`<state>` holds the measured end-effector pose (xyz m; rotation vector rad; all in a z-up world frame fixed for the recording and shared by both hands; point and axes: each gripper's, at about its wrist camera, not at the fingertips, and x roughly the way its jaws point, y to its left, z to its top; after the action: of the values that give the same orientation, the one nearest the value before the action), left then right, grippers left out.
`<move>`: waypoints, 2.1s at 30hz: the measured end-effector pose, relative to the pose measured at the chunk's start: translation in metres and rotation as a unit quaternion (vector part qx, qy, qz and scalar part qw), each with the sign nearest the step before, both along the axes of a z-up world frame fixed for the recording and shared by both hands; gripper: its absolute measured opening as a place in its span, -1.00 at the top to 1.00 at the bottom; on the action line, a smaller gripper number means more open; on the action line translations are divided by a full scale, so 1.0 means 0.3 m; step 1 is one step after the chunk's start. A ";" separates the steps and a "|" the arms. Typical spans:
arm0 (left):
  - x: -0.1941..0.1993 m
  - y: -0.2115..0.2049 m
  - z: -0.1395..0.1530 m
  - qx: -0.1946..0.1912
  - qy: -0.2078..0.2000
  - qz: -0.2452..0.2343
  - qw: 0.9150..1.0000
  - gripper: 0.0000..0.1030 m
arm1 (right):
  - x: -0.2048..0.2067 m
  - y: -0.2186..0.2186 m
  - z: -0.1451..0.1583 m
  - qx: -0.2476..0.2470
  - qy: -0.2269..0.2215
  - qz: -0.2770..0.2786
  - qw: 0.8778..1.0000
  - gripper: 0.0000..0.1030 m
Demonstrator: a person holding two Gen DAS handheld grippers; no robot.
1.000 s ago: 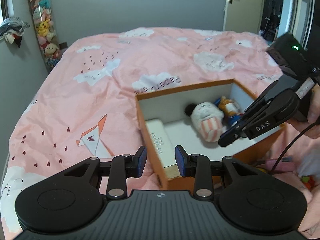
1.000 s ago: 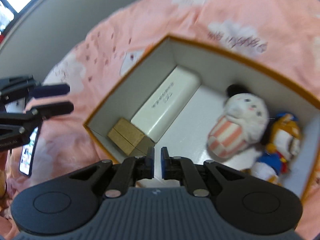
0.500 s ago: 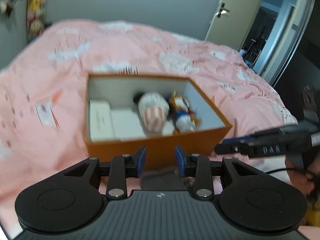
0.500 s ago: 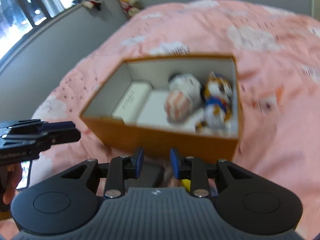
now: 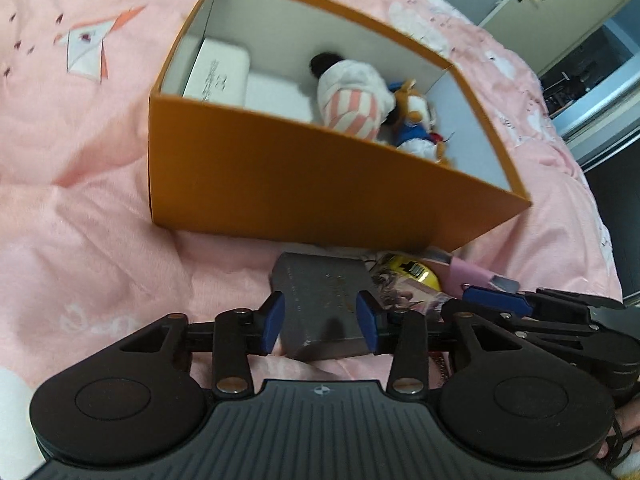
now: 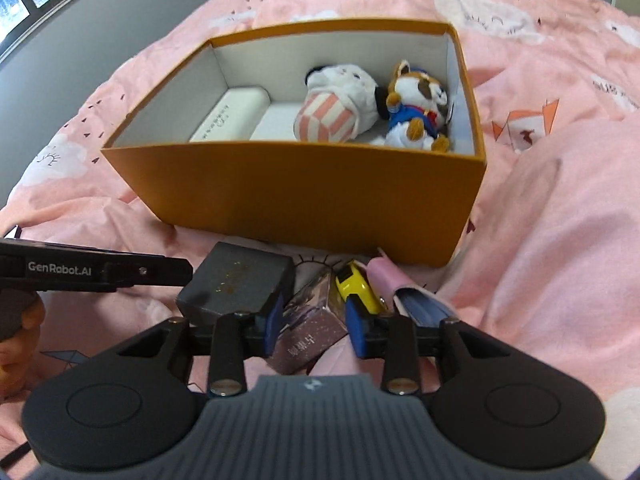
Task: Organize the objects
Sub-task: 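Grasp the dark grey box with the left gripper while the right gripper grasps the photo card box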
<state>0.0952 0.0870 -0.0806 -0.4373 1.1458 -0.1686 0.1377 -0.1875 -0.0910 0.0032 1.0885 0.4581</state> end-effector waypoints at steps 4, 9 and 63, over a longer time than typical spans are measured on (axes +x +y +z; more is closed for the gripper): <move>0.027 0.020 -0.054 -0.029 0.030 0.016 0.999 -0.06 | 0.023 0.007 -0.023 -0.003 0.019 -0.003 1.000 0.28; 0.056 0.028 -0.122 -0.051 0.068 0.031 0.996 -0.15 | 0.042 0.024 -0.023 -0.015 0.023 0.002 1.000 0.31; -0.001 0.146 -0.074 -0.069 0.028 0.041 0.996 0.16 | 0.288 0.236 -0.174 -0.083 0.273 0.073 0.956 0.48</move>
<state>0.0949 0.1309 -0.1029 -0.6136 1.1723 -0.1652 0.2241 -0.1166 -0.1433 -0.1055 1.6786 0.5107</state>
